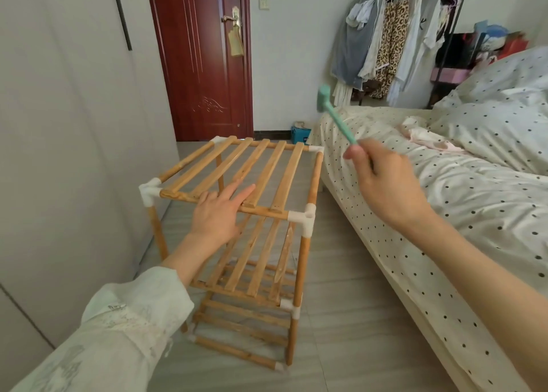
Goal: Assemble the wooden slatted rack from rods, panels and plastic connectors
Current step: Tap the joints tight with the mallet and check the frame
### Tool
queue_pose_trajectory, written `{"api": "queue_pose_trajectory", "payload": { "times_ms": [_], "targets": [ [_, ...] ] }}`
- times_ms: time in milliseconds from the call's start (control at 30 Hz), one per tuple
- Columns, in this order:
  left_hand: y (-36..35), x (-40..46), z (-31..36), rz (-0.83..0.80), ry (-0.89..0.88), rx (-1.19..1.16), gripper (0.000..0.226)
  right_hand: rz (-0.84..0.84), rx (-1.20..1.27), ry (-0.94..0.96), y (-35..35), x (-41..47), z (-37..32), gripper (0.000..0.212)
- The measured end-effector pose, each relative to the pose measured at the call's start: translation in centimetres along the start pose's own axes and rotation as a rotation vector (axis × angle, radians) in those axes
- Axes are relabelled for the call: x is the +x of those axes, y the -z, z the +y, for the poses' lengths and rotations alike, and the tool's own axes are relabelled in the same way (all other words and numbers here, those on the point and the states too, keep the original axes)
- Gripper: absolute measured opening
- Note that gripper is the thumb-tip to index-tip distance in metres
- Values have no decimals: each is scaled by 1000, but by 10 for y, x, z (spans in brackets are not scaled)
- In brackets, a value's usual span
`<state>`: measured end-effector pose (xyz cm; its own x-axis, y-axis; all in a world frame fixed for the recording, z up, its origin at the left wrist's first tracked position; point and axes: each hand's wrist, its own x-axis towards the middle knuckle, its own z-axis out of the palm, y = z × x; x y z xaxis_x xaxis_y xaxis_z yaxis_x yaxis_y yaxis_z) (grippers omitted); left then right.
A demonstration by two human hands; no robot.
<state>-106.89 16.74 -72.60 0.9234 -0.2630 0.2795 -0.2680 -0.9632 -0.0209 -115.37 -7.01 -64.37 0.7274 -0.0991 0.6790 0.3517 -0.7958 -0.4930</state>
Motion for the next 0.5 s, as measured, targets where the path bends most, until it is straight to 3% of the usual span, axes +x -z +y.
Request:
{"api": "queue_pose_trajectory", "payload": {
  "times_ms": [33,67,133,167,300,400,433,500],
  "targets": [
    [1,0,0,-7,-2,2,86,47,36,-1,-1,-13,-3,26],
    [2,-1,-1,-11,-1,7,87,-21,14,-39,-9,-32,-2,26],
    [1,-3,1,-4,13,13,90,-448,-213,-161,-28,-68,4,26],
    [0,-3,3,-3,11,25,91,-494,-243,-195,-31,-72,11,27],
    [0,-2,2,3,7,36,92,-42,15,-176,-20,-54,10,29],
    [0,-3,2,-1,9,31,90,-389,-51,-295,-29,-82,14,33],
    [-1,-3,3,-6,6,36,91,-370,-26,-326,-27,-84,17,34],
    [1,-1,2,-8,8,36,91,-122,97,-291,-18,-71,13,33]
  ]
}}
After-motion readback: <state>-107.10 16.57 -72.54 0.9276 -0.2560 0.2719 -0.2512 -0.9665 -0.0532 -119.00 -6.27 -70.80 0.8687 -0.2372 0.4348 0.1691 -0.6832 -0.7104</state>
